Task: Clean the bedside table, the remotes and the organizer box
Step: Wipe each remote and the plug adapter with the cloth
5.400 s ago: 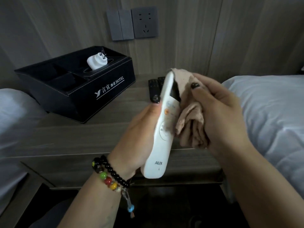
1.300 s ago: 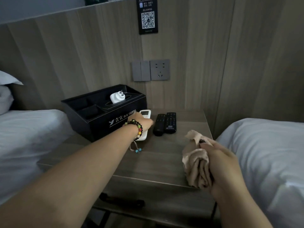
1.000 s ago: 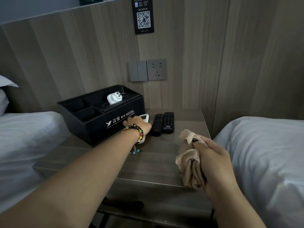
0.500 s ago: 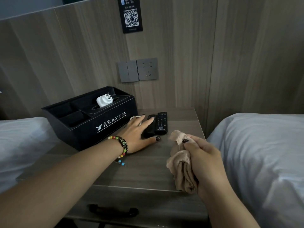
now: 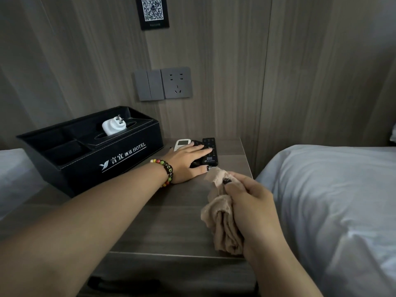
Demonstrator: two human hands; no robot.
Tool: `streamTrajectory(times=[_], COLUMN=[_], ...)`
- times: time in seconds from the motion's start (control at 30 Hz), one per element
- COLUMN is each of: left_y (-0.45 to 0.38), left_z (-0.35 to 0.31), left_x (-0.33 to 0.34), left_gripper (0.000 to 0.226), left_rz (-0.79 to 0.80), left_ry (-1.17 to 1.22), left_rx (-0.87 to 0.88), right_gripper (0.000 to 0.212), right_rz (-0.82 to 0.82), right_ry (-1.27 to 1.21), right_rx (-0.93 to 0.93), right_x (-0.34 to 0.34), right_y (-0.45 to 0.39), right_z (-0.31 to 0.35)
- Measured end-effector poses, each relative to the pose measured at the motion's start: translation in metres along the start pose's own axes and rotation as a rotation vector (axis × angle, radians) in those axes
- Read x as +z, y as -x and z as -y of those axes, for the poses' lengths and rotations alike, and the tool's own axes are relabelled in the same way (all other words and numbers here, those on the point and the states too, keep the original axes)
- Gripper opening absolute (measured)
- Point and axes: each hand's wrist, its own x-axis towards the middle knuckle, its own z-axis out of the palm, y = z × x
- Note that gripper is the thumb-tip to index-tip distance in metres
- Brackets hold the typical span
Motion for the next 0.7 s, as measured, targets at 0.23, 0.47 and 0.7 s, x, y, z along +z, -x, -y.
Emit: streamTrajectory(times=[0.23, 0.47, 0.7], left_y=[-0.006, 0.028, 0.057], left_z=[0.002, 0.02, 0.094], left_x=[-0.007, -0.046, -0.106], left_gripper=[0.07, 0.069, 0.073], left_rz=[0.04, -0.26, -0.413], left_ry=[-0.107, -0.263, -0.129], left_rx=[0.019, 0.178, -0.532], right_gripper=[0.026, 0.024, 0.029], right_rz=[-0.006, -0.065, -0.029], right_ry=[0.004, 0.094, 0.243], right_rx=[-0.014, -0.107, -0.292], right_x=[0.002, 0.015, 0.037], right_y=[-0.004, 0.0, 0.012], right_z=[-0.007, -0.012, -0.015])
